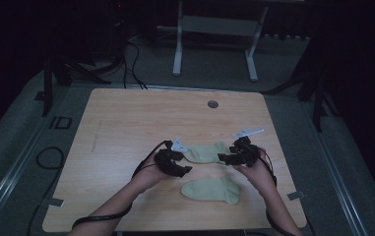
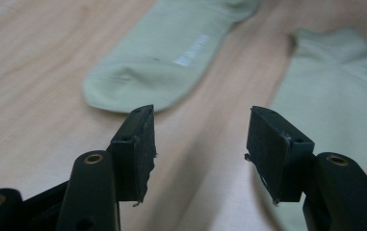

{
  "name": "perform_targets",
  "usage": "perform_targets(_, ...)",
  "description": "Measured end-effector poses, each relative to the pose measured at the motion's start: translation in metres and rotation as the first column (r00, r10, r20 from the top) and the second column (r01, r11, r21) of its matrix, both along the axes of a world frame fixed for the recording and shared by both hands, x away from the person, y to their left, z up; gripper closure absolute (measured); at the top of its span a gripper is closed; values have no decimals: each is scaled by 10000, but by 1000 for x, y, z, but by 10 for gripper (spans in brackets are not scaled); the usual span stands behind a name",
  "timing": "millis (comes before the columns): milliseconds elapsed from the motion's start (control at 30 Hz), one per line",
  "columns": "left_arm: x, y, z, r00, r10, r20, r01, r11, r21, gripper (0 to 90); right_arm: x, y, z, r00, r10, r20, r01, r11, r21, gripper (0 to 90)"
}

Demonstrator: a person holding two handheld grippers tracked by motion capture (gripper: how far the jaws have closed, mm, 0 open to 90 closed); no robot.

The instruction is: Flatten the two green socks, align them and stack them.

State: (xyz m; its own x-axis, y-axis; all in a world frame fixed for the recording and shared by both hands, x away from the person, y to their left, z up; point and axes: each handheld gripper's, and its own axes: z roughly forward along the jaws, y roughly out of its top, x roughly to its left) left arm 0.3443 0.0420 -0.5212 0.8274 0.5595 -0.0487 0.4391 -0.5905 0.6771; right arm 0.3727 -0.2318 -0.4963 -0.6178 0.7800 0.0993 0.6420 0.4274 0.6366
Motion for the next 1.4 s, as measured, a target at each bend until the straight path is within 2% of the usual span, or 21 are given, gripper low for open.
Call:
perform_targets(100, -11, -1, -3, 9998, -168, -97, 168, 9999, -22, 430, -5, -4, 1, 9999, -13, 119, 13, 10000, -24, 373)
perform_targets(200, -20, -2, -6, 9993, -119, -345, 125, 9997, 187, 431, -18, -10, 0, 9999, 123, 30, -123, 9999, -53, 399)
perform_targets(400, -38, -1, -11, 9985, -80, -547, 90, 9998, 169, 430, -36, -21, -5, 10000, 89, 3, -89, 10000, -12, 390)
perform_targets(500, -41, -1, -13, 9981, -11, -614, 17, 10000, 91, 430, -45, -25, -8, 10000, 83, -44, -83, 10000, -31, 402)
perform_targets(533, -43, -1, -15, 9975, -13, -706, 16, 10000, 48, 430, -49, -27, -9, 9998, 169, -64, -169, 9998, -42, 436)
perform_targets(600, -46, -2, -19, 9973, 77, -729, -64, 9998, 180, 431, -52, -28, -10, 9997, 225, -65, -226, 9997, -76, 456)
perform_targets(700, -50, -3, -25, 9965, 72, -827, -43, 9994, 346, 441, -64, -31, -18, 9982, 602, -57, -604, 9968, -523, 517)
perform_targets(800, -50, -5, -30, 9959, 98, -901, -65, 9993, 372, 442, -67, -32, -22, 9980, 635, -3, -634, 9947, -807, 530)
perform_targets(833, -50, -6, -31, 9956, 173, -922, -133, 9989, 438, 450, -69, -34, -27, 9982, 580, -175, -592, 9948, -829, 550)
perform_targets(933, -52, -8, -34, 9963, 128, -851, -87, 9988, 483, 467, -71, -35, -32, 9981, 534, -308, -557, 9952, -807, 568)
perform_targets(1033, -55, -9, -35, 9976, 83, -689, -48, 9987, 503, 533, -77, -32, -44, 9965, 626, -555, -687, 9909, -1161, 603)
perform_targets(1100, -56, -9, -35, 9984, 113, -560, -82, 9985, 546, 567, -77, -32, -46, 9967, 607, -531, -673, 9890, -1316, 616)
perform_targets(1133, -57, -9, -35, 9987, 159, -475, -131, 9982, 582, 620, -80, -31, -49, 9972, 620, -428, -677, 9865, -1493, 644)
perform_targets(1167, -58, -9, -35, 9992, 202, -349, -178, 9975, 677, 620, -80, -31, -49, 9972, 620, -428, -677, 9865, -1493, 644)
perform_targets(1200, -59, -10, -35, 9990, 139, -414, -113, 9980, 622, 702, -82, -30, -48, 9976, 584, -382, -639, 9845, -1632, 696)
perform_targets(1233, -59, -10, -35, 9989, 138, -450, -112, 9982, 587, 702, -82, -30, -48, 9976, 584, -382, -639, 9845, -1632, 696)
perform_targets(1300, -62, -14, -35, 9996, 6, -298, 15, 9976, 687, 822, -84, -29, -48, 9970, 683, -372, -736, 9833, -1665, 802)
perform_targets(1400, -64, -17, -35, 10000, 5, -65, 0, 9969, 781, 860, -85, -26, -48, 9968, 678, -413, -739, 9823, -1724, 831)
